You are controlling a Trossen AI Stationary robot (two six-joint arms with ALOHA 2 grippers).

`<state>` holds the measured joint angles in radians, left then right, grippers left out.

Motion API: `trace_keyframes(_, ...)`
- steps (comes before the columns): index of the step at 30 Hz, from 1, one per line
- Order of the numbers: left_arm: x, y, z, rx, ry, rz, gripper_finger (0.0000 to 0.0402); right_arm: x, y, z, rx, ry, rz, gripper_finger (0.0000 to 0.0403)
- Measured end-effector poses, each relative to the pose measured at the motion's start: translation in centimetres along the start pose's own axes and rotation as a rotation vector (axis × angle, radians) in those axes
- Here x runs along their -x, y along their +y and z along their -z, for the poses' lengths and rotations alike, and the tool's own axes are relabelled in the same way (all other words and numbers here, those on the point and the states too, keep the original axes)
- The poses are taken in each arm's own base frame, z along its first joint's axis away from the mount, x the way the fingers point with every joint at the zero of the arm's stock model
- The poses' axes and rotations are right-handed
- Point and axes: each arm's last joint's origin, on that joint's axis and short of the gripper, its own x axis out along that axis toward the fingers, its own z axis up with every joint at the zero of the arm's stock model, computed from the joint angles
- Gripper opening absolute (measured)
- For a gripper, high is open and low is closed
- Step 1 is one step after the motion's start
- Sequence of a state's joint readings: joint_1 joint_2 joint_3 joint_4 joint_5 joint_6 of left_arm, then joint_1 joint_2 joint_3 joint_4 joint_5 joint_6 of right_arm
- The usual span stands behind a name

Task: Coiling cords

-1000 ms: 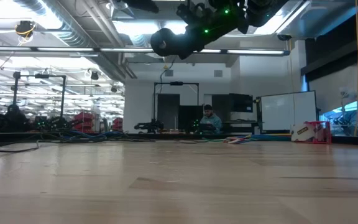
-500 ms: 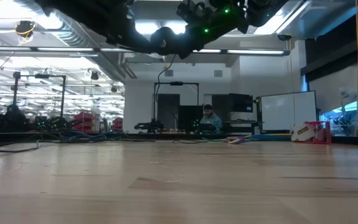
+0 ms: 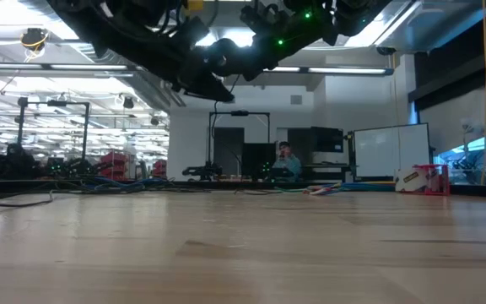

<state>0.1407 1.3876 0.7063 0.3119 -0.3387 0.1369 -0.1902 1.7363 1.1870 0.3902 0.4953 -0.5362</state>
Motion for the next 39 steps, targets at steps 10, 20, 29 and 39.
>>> trace_keyframes(10, 0.0, 0.0, 0.0, -0.065, 0.001, 0.001, 0.0010, 0.0, 0.0, 0.0, 0.000, -0.002, 0.001, 0.0005)
trace_keyframes(20, -1.0, 1.0, 0.5, -0.039, 0.005, -0.042, 0.0002, 0.8, -0.7, -1.1, -0.082, -0.084, -0.078, 0.0005)
trace_keyframes(29, -1.4, 2.4, 1.1, -0.062, 0.063, -0.147, 0.0003, 1.6, -1.0, -1.2, -0.104, -0.064, -0.165, 0.0005)
trace_keyframes(39, -1.0, 3.8, 0.7, -0.142, 0.067, -0.220, 0.0006, 2.5, -1.5, -1.6, -0.123, -0.082, -0.271, 0.0005)
